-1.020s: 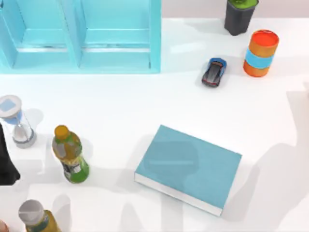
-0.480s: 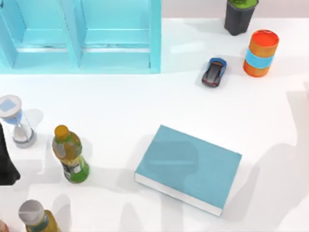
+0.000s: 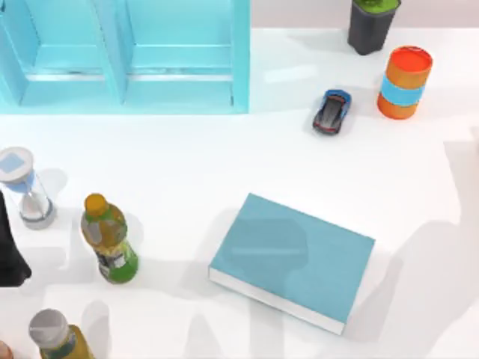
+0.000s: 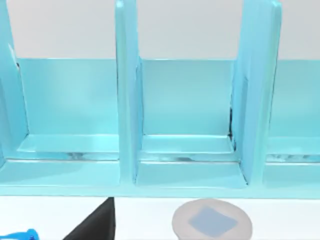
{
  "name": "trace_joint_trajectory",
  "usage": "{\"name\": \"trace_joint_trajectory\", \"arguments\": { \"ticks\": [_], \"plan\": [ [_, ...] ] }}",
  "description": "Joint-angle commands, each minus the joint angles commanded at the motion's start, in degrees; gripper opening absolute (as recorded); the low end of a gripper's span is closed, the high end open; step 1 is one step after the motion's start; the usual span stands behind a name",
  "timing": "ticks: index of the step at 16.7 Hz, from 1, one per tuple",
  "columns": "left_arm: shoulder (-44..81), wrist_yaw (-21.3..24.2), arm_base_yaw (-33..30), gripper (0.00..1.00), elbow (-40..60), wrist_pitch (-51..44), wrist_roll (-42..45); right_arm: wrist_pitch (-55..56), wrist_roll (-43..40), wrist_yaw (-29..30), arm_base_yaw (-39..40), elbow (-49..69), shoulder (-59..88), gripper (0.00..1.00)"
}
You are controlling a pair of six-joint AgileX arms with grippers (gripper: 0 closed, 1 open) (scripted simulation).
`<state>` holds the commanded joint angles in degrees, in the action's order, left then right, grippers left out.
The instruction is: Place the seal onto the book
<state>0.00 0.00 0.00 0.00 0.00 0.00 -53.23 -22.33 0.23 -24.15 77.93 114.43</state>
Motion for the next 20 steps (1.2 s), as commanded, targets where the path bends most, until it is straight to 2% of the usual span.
{"name": "trace_joint_trajectory", "arguments": {
  "ticks": [5, 10, 15, 20],
  "plan": [
    [0.00, 0.00, 0.00, 1.00, 0.00, 0.00, 0.00, -5.75, 10.63, 0.87, 2.23, 8.81, -2.07, 0.00],
    [0.00, 0.00, 0.00, 1.00, 0.00, 0.00, 0.00, -18.40, 20.12, 0.77, 11.95, 16.92, -6.33, 0.00],
    [0.00, 0.00, 0.00, 1.00, 0.00, 0.00, 0.00, -29.71, 22.96, 0.03, 23.28, 19.89, -10.53, 0.00],
    [0.00, 0.00, 0.00, 1.00, 0.00, 0.00, 0.00, -30.29, 23.08, -0.04, 23.83, 19.48, -10.94, 0.00]
  ]
}}
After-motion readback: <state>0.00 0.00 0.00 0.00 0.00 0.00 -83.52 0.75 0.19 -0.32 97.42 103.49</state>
